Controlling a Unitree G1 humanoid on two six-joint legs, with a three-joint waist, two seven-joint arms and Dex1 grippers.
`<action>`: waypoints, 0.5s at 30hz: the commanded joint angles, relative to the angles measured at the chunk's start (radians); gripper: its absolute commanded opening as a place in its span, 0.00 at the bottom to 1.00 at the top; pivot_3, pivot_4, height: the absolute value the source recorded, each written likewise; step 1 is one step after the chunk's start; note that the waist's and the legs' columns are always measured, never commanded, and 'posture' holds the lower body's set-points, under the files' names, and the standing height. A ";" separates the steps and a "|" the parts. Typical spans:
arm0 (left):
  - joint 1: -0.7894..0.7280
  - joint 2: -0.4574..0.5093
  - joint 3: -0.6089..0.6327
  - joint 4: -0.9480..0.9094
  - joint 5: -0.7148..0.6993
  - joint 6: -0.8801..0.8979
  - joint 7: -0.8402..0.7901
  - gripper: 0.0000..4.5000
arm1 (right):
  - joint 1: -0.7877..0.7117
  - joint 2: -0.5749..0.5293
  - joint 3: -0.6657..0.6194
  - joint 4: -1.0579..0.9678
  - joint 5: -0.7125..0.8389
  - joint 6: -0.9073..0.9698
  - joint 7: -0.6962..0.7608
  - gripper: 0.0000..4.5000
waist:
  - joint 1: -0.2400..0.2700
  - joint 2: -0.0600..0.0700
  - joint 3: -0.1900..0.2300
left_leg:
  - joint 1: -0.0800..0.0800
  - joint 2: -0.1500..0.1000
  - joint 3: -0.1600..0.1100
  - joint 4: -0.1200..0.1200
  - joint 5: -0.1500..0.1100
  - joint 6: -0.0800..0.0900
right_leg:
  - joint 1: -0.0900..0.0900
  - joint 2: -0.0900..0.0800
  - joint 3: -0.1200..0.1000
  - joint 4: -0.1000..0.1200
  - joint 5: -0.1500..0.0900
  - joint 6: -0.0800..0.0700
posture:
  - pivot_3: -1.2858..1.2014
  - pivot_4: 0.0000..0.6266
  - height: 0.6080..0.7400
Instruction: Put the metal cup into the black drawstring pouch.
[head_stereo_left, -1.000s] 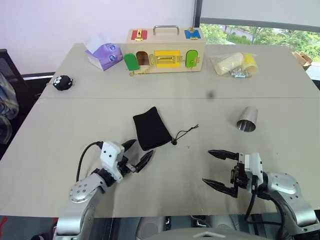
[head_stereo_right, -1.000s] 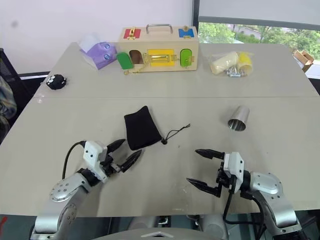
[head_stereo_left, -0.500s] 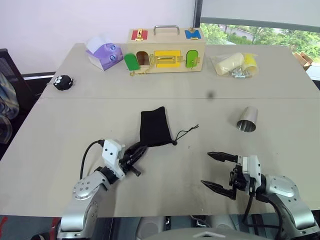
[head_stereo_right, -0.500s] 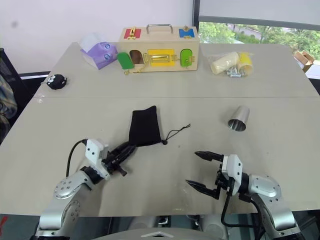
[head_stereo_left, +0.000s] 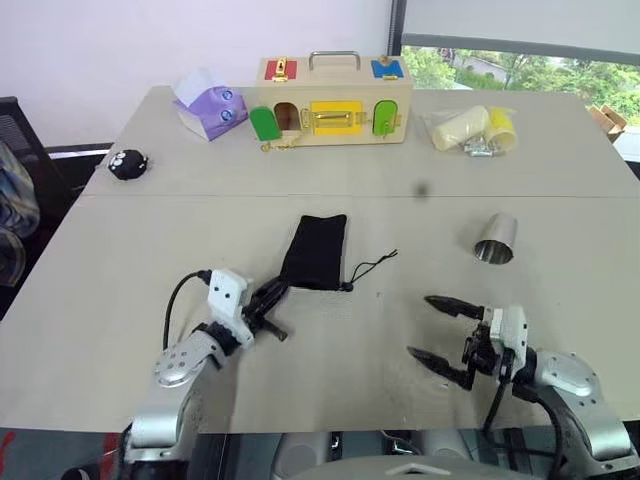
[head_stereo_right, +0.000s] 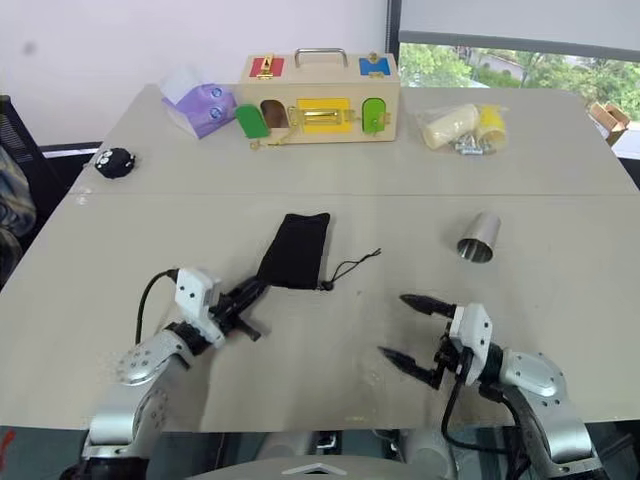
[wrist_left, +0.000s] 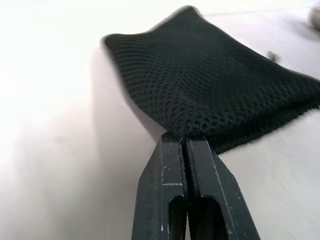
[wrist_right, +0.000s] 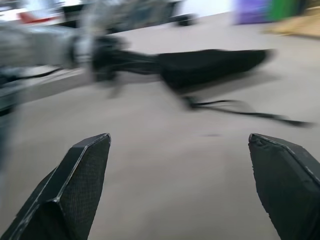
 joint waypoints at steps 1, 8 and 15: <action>-0.053 -0.023 -0.014 -0.036 -0.018 0.048 0.040 0.01 | -0.021 0.047 -0.116 0.058 -0.073 -0.036 -0.203 1.00 | -0.001 0.000 0.000 | 0.000 0.000 0.000 0.000 0.000 0.000 | 0.000 0.000 0.000 0.000 0.000 0.000 | 0.52 0.24 1.00; -0.177 -0.062 -0.012 -0.038 -0.036 0.135 0.102 0.01 | -0.055 0.104 -0.183 0.105 -0.184 -0.027 -0.426 1.00 | -0.005 0.000 0.000 | 0.000 0.000 0.000 0.000 0.001 -0.001 | 0.000 0.001 0.000 0.002 0.000 0.000 | 0.52 0.24 1.00; -0.243 -0.082 -0.029 -0.061 -0.043 0.196 0.141 0.01 | -0.124 0.156 -0.231 0.153 -0.225 -0.017 -0.600 1.00 | -0.007 0.000 0.000 | 0.001 -0.001 0.001 0.000 0.001 -0.001 | 0.000 0.001 0.001 0.003 0.000 0.000 | 0.52 0.24 1.00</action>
